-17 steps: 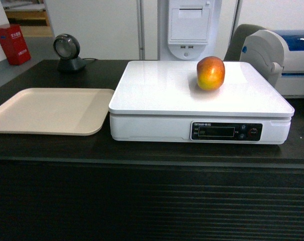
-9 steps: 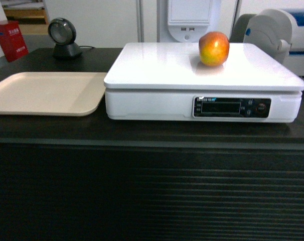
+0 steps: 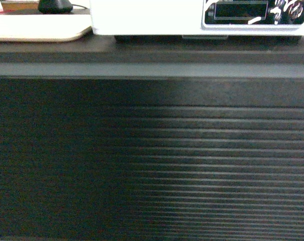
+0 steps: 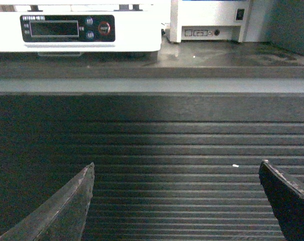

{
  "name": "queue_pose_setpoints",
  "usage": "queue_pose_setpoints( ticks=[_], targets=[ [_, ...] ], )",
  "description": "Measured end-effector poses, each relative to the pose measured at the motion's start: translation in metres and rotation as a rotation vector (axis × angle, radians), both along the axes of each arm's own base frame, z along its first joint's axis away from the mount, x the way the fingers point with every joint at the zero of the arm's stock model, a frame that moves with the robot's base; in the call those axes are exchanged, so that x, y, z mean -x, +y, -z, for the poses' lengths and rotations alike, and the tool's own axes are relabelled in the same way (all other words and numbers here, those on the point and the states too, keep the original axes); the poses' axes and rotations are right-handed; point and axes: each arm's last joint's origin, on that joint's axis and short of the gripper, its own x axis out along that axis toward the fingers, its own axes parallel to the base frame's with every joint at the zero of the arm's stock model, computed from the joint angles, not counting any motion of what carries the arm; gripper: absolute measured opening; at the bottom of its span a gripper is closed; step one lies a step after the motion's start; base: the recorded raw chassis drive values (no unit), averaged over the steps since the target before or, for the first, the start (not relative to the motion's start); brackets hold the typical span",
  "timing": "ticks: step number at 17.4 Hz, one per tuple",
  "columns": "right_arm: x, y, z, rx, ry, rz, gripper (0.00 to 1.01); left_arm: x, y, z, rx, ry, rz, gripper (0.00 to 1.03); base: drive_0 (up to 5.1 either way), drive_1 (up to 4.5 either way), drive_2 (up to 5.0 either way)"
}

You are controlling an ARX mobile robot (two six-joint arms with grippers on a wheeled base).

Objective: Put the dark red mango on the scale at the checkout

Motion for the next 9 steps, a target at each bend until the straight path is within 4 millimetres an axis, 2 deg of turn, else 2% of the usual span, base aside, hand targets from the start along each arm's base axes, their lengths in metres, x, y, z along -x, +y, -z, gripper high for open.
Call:
queue_pose_setpoints(
  ticks=[9],
  targets=[
    [0.0000,0.0000,-0.0001,0.000,-0.001,-0.001,0.98,0.0000,0.0000,0.0001,0.000,0.001,0.000,0.98,0.0,0.00,0.0]
  ],
)
